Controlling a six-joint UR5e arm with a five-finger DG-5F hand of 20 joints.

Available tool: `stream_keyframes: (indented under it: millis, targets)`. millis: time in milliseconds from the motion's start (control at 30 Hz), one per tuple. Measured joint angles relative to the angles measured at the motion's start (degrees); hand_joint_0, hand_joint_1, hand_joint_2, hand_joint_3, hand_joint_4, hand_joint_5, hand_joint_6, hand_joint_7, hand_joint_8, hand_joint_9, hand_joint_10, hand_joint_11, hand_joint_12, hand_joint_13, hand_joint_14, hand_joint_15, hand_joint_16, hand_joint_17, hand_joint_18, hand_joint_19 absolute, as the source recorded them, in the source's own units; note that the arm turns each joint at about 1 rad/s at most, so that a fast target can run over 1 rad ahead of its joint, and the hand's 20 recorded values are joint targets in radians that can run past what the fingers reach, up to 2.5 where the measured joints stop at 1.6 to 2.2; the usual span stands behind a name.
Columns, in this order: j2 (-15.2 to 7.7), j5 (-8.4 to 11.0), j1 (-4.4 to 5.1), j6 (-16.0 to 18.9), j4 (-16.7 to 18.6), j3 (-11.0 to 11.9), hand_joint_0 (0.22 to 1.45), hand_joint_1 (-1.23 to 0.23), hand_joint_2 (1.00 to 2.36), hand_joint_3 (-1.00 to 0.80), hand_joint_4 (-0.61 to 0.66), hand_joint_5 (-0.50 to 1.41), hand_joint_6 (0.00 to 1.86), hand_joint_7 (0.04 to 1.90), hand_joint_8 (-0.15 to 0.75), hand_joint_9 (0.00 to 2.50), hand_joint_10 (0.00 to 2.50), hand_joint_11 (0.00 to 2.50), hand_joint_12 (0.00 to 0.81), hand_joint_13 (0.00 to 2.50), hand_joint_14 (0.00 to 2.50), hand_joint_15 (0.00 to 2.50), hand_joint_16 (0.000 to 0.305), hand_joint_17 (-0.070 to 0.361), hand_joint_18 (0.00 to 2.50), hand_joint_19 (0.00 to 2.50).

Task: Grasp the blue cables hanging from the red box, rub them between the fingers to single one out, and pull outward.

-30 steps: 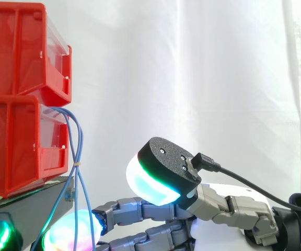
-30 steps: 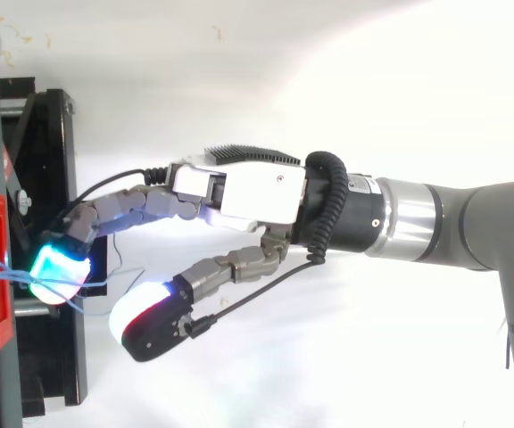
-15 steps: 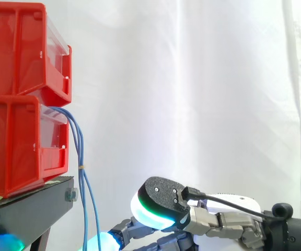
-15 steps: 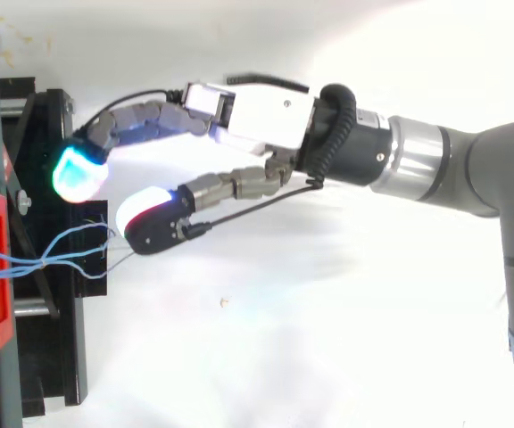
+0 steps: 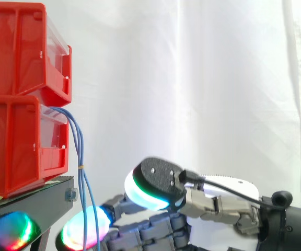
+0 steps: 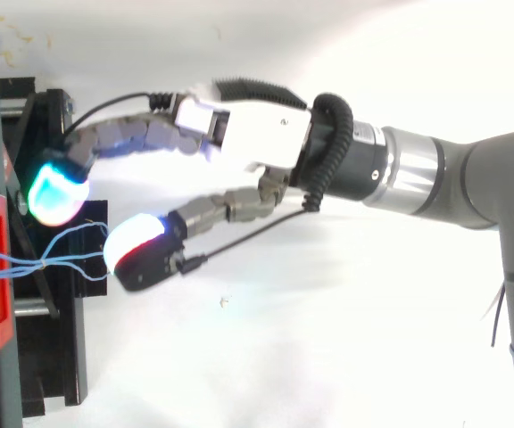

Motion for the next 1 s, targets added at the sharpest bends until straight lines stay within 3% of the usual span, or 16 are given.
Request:
stream_keyframes:
  millis: [167, 333, 767, 1000]
  targets:
    - [0.0, -2.26, 1.34, 0.6, 4.2, 0.0, 0.5, -0.52, 1.0, -0.5, 0.38, -0.14, 0.5, 0.85, 0.318, 0.64, 0.0, 0.0, 0.401, 0.46, 0.01, 0.18, 0.057, 0.129, 0.4, 0.25]
    - [0.0, -2.99, 2.18, 3.1, 4.2, 0.0, 0.51, -0.54, 1.0, -0.5, 0.39, -0.12, 0.5, 0.95, 0.318, 0.65, 0.0, 0.0, 0.395, 0.48, 0.01, 0.18, 0.056, 0.125, 0.42, 0.26]
    - [0.0, -3.14, 2.33, 6.8, 3.7, 0.0, 0.58, -0.62, 1.01, -0.42, 0.27, -0.08, 0.5, 1.26, 0.306, 0.68, 0.0, 0.01, 0.377, 0.53, 0.01, 0.21, 0.051, 0.115, 0.47, 0.28]
    - [0.1, -3.19, 2.1, 9.0, 3.8, 0.1, 0.6, -0.67, 1.01, -0.36, 0.23, -0.11, 0.61, 1.11, 0.307, 0.68, 0.0, 0.04, 0.377, 0.53, 0.01, 0.21, 0.051, 0.114, 0.48, 0.29]
